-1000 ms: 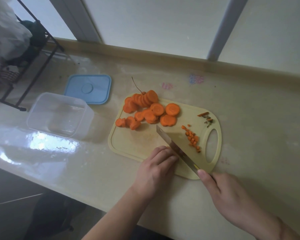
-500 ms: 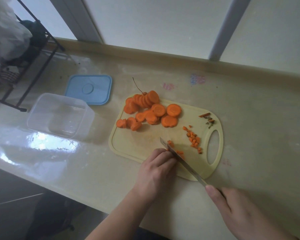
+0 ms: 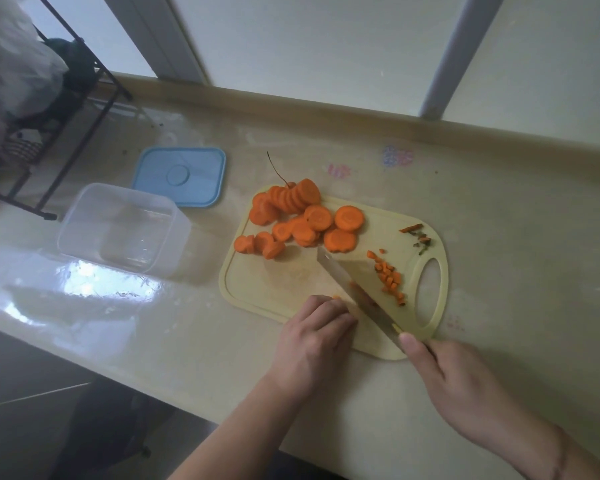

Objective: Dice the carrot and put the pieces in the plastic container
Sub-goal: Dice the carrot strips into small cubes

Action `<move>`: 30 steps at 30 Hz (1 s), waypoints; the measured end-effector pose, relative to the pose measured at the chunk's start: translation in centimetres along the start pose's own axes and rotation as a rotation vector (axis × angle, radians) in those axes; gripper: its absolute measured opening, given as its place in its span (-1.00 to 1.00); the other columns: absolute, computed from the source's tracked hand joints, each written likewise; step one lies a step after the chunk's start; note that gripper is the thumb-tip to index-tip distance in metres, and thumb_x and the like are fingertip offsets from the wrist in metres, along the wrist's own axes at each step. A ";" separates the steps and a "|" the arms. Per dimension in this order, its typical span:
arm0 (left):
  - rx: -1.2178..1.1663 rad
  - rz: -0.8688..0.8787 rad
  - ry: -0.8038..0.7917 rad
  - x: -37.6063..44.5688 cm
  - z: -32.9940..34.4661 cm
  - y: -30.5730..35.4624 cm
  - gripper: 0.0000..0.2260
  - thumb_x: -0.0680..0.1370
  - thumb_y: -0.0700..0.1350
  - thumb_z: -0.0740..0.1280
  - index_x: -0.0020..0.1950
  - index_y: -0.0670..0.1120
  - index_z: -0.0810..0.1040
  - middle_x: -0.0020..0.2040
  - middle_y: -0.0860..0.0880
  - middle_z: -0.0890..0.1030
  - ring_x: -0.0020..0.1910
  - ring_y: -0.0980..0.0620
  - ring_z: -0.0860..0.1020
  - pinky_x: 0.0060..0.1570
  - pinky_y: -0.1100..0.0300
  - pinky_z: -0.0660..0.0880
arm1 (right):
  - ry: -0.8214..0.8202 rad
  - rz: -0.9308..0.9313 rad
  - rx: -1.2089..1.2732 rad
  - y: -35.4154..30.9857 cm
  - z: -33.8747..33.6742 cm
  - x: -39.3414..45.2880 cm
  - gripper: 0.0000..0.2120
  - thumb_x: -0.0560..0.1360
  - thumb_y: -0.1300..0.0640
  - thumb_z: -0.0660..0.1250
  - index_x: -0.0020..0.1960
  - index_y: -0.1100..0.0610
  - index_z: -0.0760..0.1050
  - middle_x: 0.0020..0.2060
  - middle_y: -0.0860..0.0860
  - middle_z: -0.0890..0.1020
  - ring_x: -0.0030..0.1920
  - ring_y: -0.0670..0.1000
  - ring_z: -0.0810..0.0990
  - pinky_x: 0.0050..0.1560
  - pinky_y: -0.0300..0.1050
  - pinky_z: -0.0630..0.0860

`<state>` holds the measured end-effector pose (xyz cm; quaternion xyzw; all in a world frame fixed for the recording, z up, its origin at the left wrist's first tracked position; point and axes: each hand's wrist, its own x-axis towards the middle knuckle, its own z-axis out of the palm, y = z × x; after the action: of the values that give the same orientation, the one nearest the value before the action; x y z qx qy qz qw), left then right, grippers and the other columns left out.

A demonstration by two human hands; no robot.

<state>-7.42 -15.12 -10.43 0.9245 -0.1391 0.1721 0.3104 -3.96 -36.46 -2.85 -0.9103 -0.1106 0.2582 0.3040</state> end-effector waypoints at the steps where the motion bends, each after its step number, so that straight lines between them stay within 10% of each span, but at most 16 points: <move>1: 0.003 0.000 0.002 0.0 0.0 0.0 -0.93 0.55 -0.23 0.49 0.02 -0.19 0.70 0.01 -0.08 0.65 0.02 -0.12 0.59 0.01 0.09 0.57 | -0.001 -0.002 -0.002 -0.1 0.0 -0.2 -0.27 0.39 -0.51 -0.18 -0.42 0.15 0.23 -0.54 -0.06 0.41 -0.51 -0.04 0.36 -0.45 -0.15 0.23; 30: 0.005 0.066 -0.051 -0.9 -0.5 -1.1 -0.78 0.48 -0.31 0.53 0.12 -0.21 0.69 0.08 -0.09 0.65 -0.01 -0.09 0.58 -0.01 0.08 0.56 | -0.016 -0.018 -0.034 -1.1 1.1 0.1 -0.29 0.49 -0.43 -0.15 -0.39 0.15 0.33 -0.52 0.05 0.47 -0.45 -0.02 0.47 -0.31 0.06 0.40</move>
<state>-7.91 -13.90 -11.00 0.9242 -0.1769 0.1591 0.2986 -4.54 -34.95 -2.97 -0.9122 -0.1254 0.2608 0.2900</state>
